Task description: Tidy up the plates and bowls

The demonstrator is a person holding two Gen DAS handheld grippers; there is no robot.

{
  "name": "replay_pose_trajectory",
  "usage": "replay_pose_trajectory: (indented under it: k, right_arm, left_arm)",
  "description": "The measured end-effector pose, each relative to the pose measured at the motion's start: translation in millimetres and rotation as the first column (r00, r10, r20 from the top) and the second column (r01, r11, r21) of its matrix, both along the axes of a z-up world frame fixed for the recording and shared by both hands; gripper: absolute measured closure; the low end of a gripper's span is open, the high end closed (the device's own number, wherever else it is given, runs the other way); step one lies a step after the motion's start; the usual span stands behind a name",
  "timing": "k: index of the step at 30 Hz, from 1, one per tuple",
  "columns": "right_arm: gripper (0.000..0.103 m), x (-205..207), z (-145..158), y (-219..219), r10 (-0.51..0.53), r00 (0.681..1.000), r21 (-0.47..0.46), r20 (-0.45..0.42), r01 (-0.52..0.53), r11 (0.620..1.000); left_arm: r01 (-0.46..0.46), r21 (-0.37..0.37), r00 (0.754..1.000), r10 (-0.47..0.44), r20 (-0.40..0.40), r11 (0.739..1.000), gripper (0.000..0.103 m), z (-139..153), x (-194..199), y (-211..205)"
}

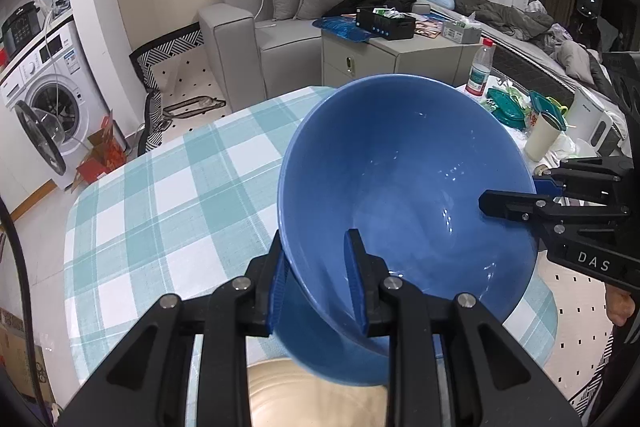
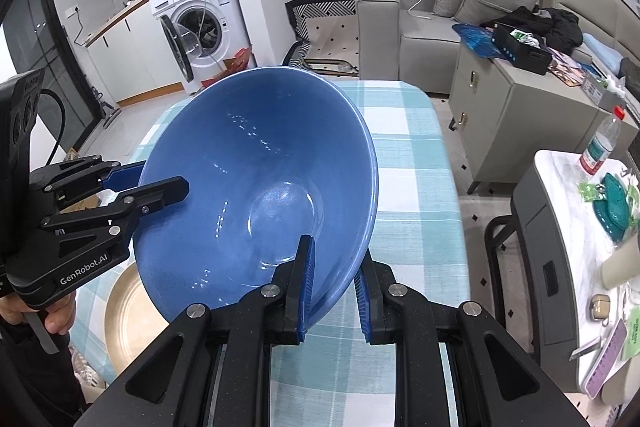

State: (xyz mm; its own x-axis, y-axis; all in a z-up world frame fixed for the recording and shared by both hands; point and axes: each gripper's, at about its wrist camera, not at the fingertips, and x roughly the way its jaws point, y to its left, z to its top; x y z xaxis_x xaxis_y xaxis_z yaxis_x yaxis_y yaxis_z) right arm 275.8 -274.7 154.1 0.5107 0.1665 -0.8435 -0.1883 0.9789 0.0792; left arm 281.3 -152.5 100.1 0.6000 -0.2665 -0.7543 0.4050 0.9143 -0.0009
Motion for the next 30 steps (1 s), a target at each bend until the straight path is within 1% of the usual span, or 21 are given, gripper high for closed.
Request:
replay_pose_trajectory:
  k: [10,21,30]
  right_arm:
    - [0.084,6,-11,14,0.030,0.999,0.000,-0.029,-0.030,1.000]
    - [0.084,16,-32,19,0.050,0.994,0.008,-0.092,-0.050,0.999]
    - [0.084,20,-39,19,0.059,0.993,-0.004,-0.107,-0.059,0.998]
  left_arm:
    - [-0.021,0.015,0.999,0.022,-0.025,1.000,0.077,-10,-3,12]
    - [-0.034,0.046,0.997,0.037,-0.064,0.998,0.077,-22,-2,16]
    - [-0.034,0.056,0.996,0.039,-0.083,0.998,0.077,-30,-3,18]
